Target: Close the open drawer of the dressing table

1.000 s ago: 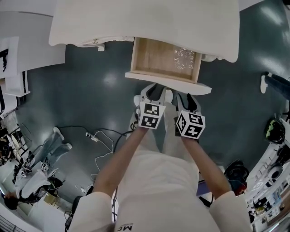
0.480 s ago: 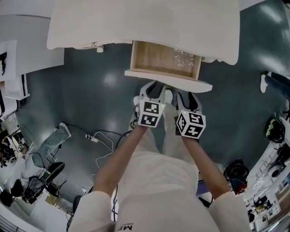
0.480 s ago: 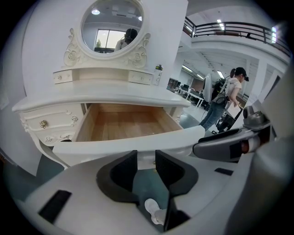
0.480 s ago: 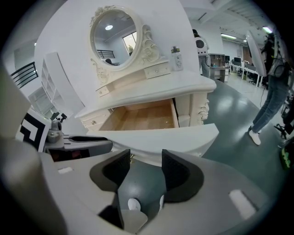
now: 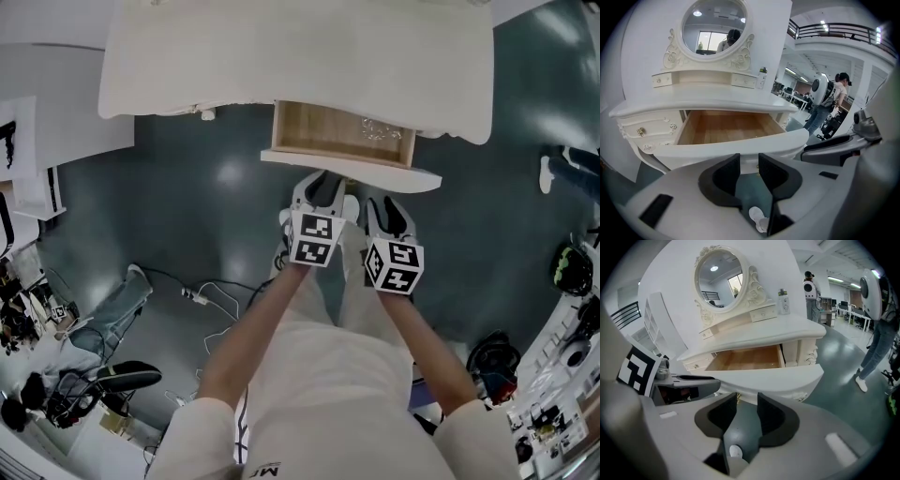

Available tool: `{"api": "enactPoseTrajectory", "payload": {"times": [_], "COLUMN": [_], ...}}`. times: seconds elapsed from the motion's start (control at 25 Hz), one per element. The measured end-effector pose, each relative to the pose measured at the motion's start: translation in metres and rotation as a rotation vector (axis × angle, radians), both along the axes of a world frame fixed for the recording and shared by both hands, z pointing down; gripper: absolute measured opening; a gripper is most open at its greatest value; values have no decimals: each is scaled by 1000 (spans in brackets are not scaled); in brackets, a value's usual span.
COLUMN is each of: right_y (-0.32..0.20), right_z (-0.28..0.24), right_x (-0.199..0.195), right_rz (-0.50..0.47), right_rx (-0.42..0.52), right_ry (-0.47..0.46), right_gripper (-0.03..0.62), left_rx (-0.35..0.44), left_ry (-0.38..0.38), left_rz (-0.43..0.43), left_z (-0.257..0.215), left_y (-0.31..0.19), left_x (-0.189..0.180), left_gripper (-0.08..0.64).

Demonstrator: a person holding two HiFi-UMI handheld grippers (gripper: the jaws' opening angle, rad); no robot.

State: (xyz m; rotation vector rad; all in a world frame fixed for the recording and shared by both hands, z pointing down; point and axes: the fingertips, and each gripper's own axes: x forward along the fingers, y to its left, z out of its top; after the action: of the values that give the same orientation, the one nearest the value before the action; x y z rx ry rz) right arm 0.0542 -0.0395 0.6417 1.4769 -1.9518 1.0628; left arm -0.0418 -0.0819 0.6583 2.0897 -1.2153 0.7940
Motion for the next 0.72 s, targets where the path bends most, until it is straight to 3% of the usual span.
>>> {"api": "enactPoseTrajectory", "payload": {"times": [0.16, 0.72], "right_y": [-9, -51], "right_z": [4, 17], "right_x": [-1, 11], "right_rz": [13, 52], "right_rx": [5, 25], "right_ry": [-6, 47], "right_gripper": [83, 83], "left_rx": [0, 19], "left_ry": [14, 14], "left_rz": [-3, 5], "left_z": [3, 0], "left_y": [-11, -40], "left_x": [1, 2], "left_gripper": [109, 109]}}
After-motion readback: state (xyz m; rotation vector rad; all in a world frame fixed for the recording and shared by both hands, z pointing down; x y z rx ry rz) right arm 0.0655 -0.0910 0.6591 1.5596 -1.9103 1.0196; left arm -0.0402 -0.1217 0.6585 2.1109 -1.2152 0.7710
